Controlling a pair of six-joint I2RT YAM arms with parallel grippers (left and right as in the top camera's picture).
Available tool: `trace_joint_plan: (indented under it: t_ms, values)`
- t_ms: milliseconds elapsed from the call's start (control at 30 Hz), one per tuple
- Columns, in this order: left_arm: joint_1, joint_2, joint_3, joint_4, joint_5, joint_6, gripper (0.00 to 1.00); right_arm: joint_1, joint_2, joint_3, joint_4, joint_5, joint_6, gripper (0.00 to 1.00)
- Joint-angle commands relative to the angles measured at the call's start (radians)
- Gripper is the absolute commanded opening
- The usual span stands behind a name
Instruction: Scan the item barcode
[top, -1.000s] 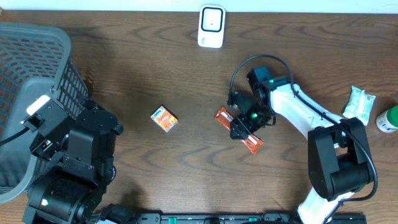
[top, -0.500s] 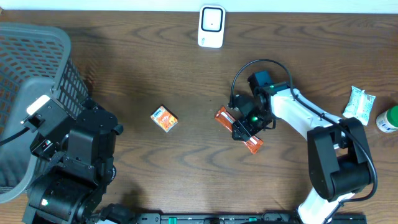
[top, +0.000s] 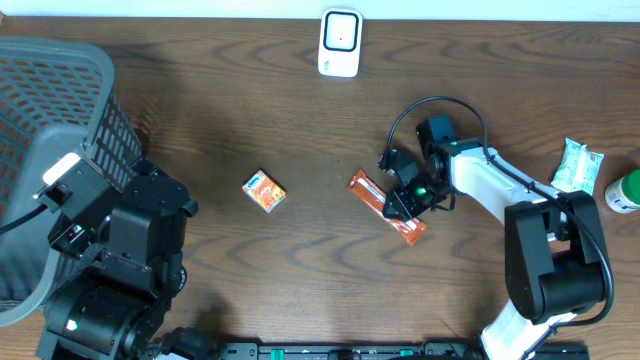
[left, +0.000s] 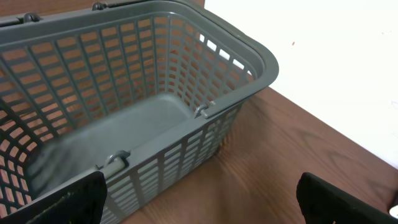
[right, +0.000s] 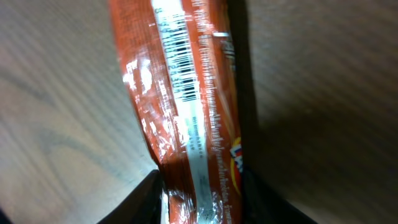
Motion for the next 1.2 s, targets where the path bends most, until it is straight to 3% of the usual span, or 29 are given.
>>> trace_joint_plan:
  t_ms: [0,33,67,133,233,400,667,1033,1067,1100,1133,1167]
  values:
    - [0.005,0.0,0.015,-0.003,-0.009,-0.005,0.98,0.001,0.042,-0.07,-0.005,0.042,-0.005,0.37]
    - [0.005,0.0,0.015,-0.003,-0.009,-0.005,0.98,0.002,0.042,-0.08,0.005,0.042,-0.005,0.33]
    - [0.005,0.0,0.015,-0.003,-0.009,-0.005,0.98,0.002,0.042,-0.1,0.025,0.043,-0.005,0.21]
    - [0.005,0.0,0.015,-0.003,-0.009,-0.005,0.98,0.001,0.042,-0.109,0.034,0.045,-0.005,0.09]
    - [0.005,0.0,0.015,-0.003,-0.009,-0.005,0.98,0.001,0.041,-0.099,0.022,0.044,-0.001,0.01]
    - [0.005,0.0,0.015,-0.003,-0.009,-0.005,0.98,0.001,0.04,-0.034,-0.044,0.042,0.008,0.01]
    - [0.005,0.0,0.015,-0.003,-0.009,-0.005,0.98,0.008,0.018,0.216,-0.252,-0.012,0.007,0.01]
    - [0.005,0.0,0.015,-0.003,-0.009,-0.005,0.98,0.114,0.024,0.126,-0.093,-0.019,0.011,0.01]
    - [0.005,0.0,0.015,-0.003,-0.009,-0.005,0.98,0.13,0.024,0.123,-0.083,-0.005,0.011,0.14]
    - [0.005,0.0,0.015,-0.003,-0.009,-0.005,0.98,0.145,0.024,0.123,-0.077,0.013,0.011,0.38]
    - [0.005,0.0,0.015,-0.003,-0.009,-0.005,0.98,0.151,0.024,0.123,-0.075,0.02,0.011,0.46]
    - [0.005,0.0,0.015,-0.003,-0.009,-0.005,0.98,0.159,0.024,0.123,-0.073,0.031,0.011,0.6]
